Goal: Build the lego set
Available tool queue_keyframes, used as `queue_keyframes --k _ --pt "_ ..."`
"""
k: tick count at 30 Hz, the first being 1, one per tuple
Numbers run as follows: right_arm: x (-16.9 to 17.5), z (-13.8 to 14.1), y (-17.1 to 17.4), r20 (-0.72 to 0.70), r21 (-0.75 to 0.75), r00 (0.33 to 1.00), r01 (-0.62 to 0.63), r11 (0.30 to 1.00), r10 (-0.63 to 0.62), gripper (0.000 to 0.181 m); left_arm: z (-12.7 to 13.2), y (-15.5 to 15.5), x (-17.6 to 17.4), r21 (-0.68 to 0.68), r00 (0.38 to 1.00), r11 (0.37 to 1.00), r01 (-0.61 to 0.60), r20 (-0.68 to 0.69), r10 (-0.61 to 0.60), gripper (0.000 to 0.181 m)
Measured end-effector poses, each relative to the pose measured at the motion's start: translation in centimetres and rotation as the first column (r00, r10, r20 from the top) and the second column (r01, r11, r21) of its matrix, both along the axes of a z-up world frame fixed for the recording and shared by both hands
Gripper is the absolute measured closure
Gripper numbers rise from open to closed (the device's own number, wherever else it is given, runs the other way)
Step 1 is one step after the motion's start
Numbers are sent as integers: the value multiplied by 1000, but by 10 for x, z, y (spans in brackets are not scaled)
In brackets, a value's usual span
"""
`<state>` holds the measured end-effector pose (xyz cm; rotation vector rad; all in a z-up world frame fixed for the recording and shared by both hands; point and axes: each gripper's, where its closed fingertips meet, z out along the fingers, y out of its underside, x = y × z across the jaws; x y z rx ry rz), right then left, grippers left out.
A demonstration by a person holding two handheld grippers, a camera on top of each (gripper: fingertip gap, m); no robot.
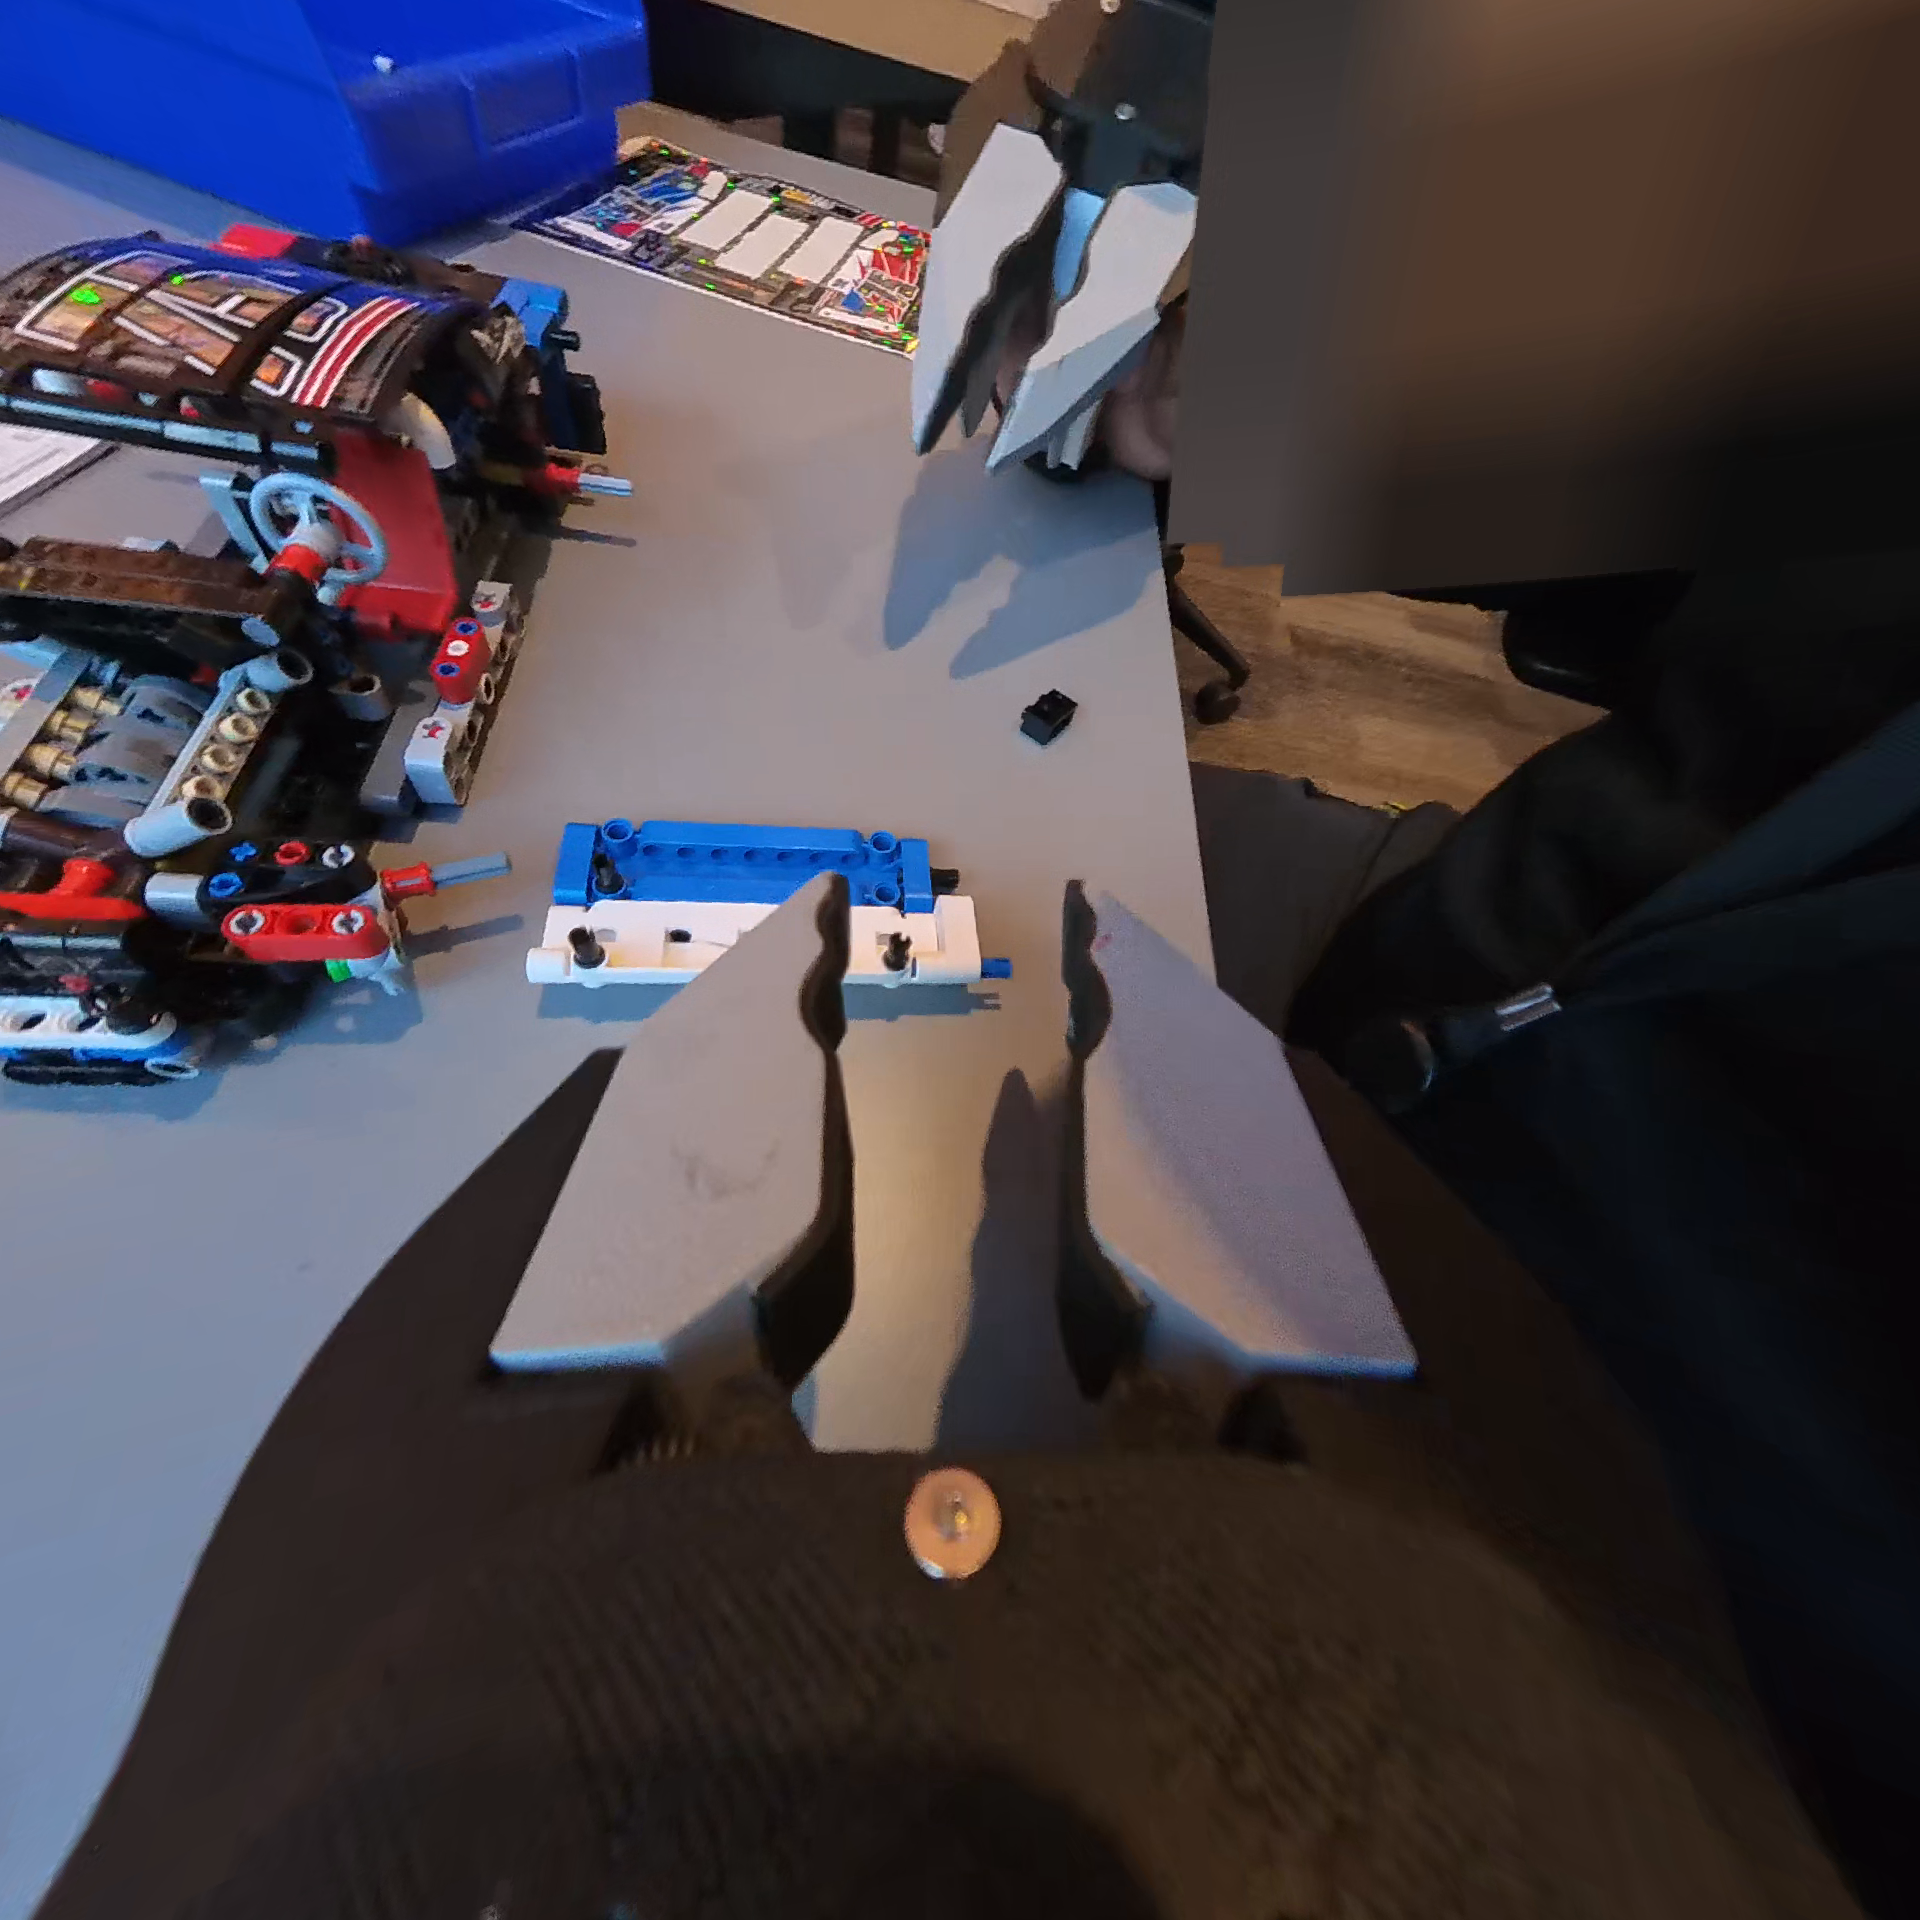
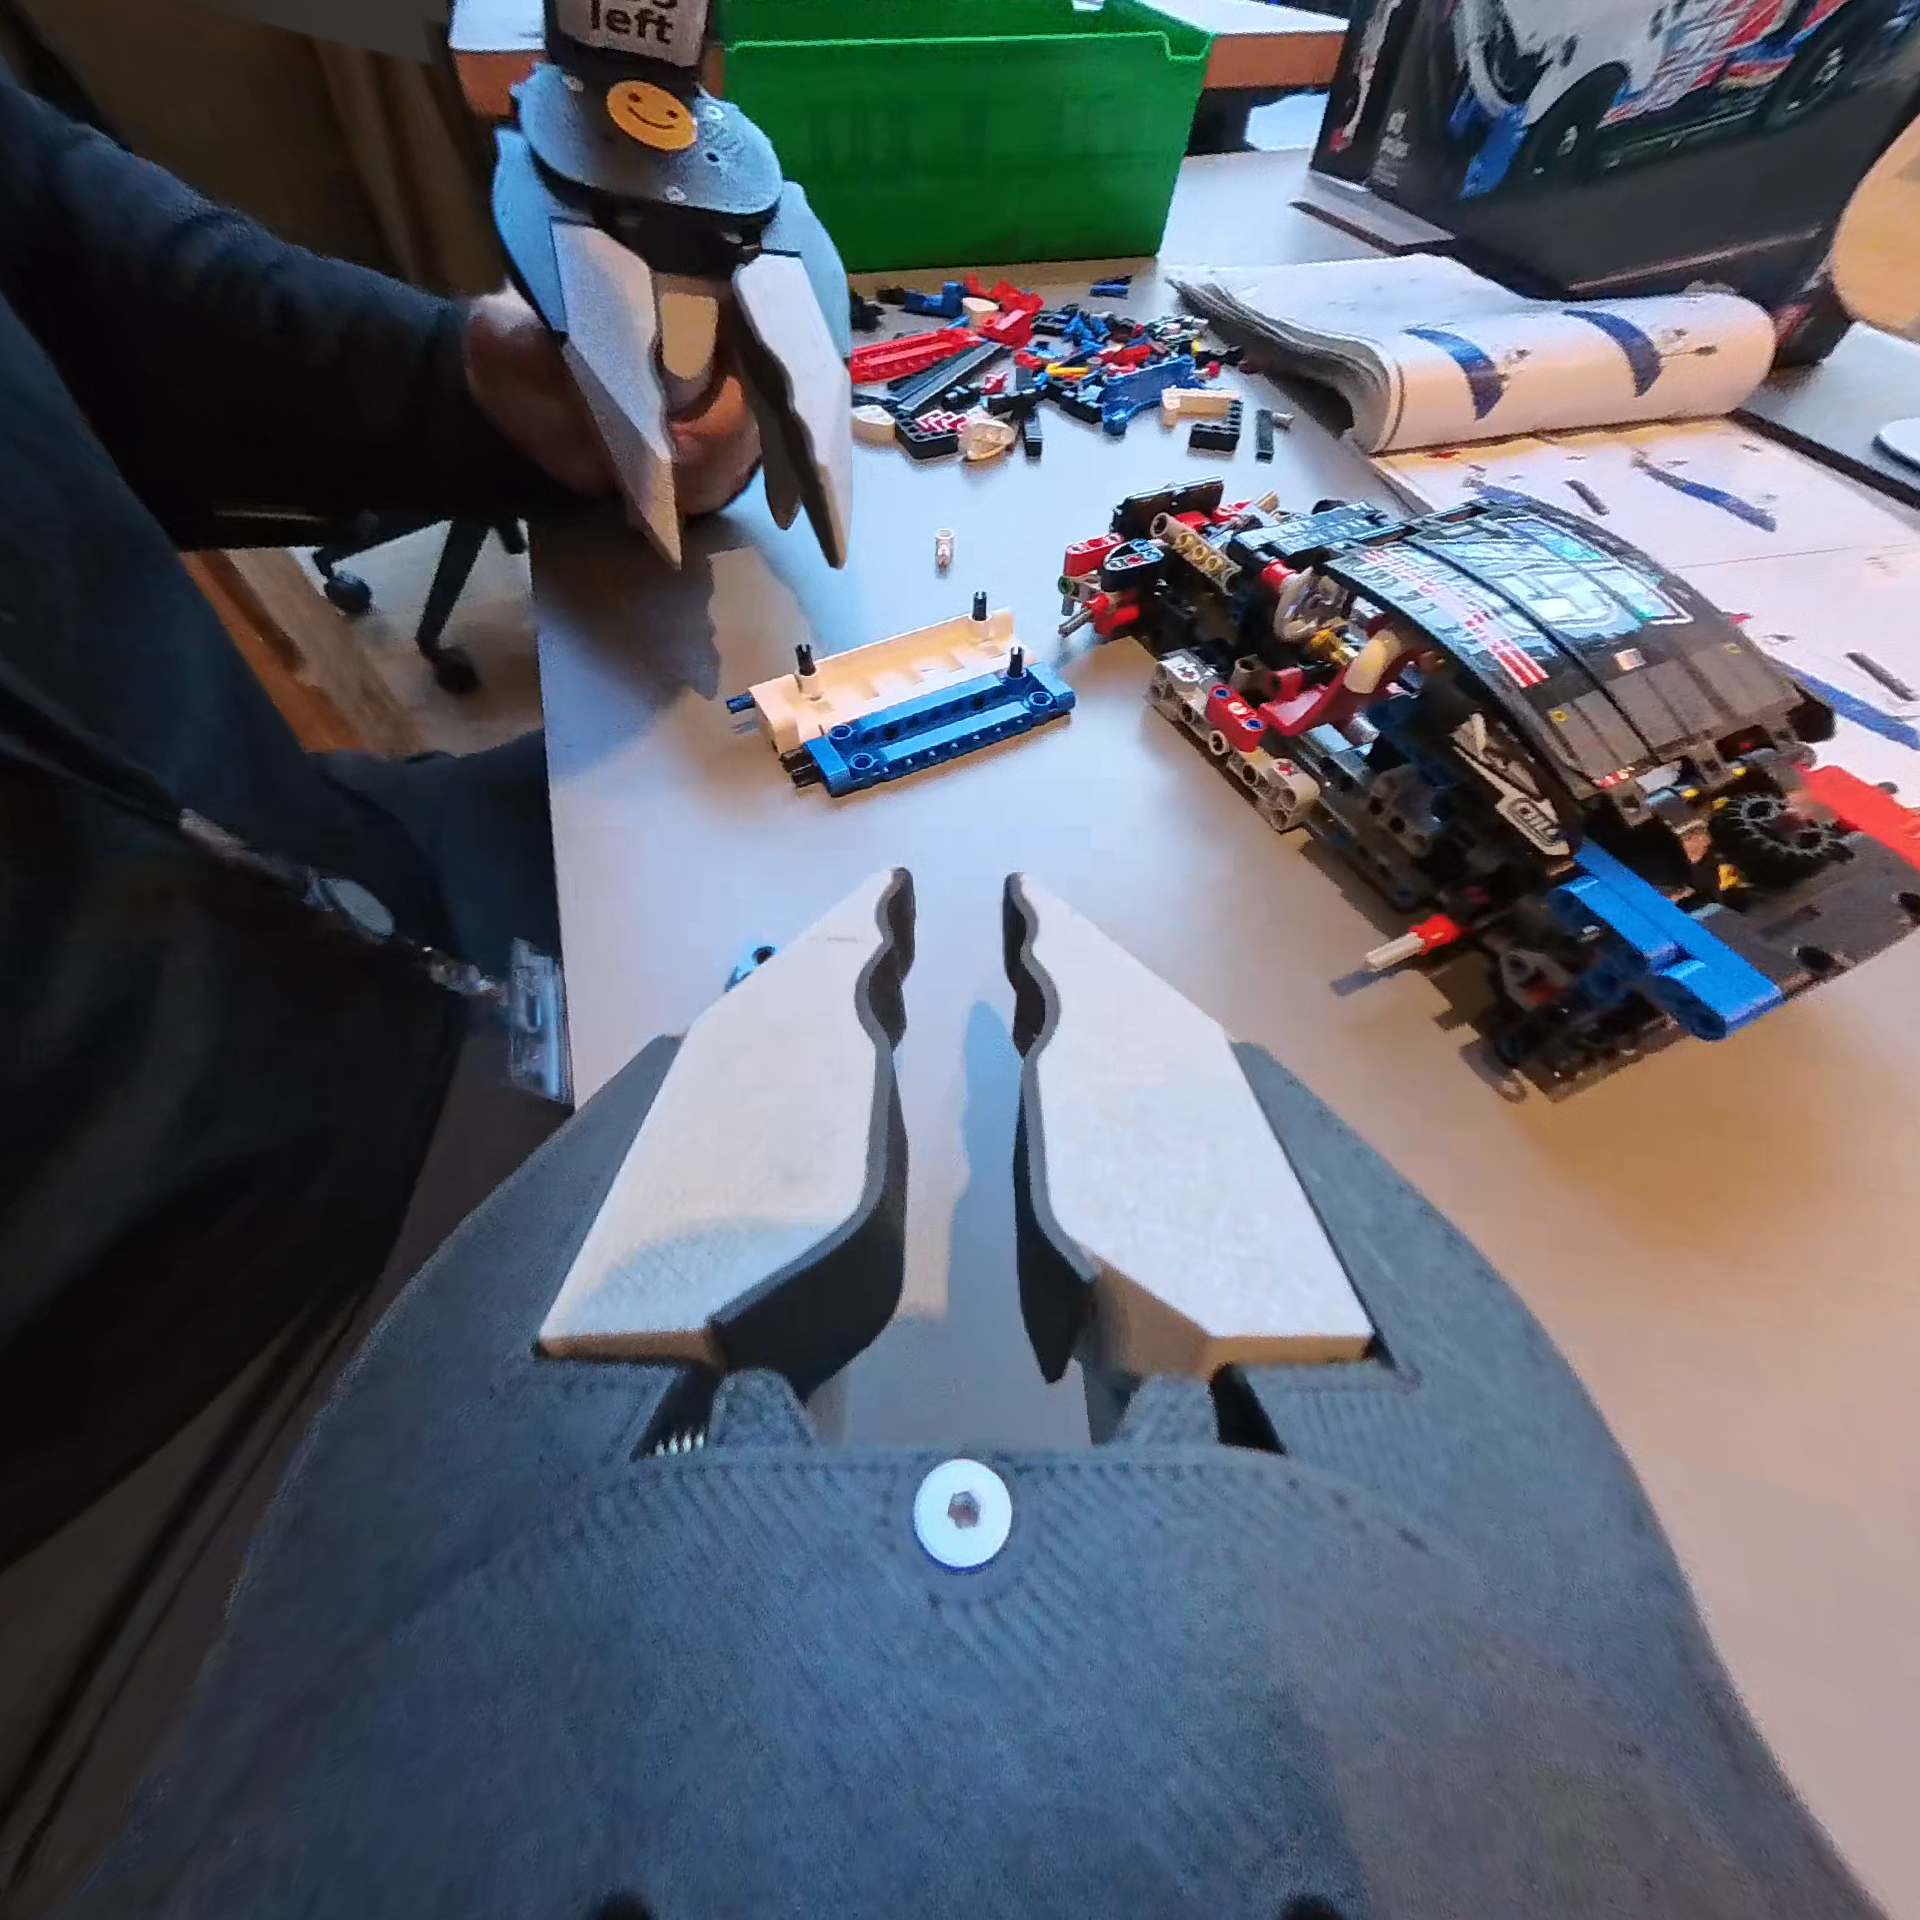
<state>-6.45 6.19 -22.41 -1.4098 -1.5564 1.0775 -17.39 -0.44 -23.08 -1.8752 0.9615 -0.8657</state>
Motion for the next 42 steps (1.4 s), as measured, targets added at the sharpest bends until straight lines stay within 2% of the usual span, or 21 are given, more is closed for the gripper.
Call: queue_keyframes --k 7,22,33,42 --pt "-1 1 2 -13 40 1000 17 999 -16 165 6 8 -5 40 999 998 -40 24 39 143" --pt "-1 0 0 -9 65 1000 13 998 -12 163 5 7 -4 54 1000 998 -30 6 30 147" --pt "2 -4 -16 25 38 994 -108 993 108 160 5 4 -2 46 1000 999 -1 12 0 146" --pt "3 -38 -36 240 53 952 -207 977 189 162 3 4 -1 44 1000 999 -1 2 1 146"
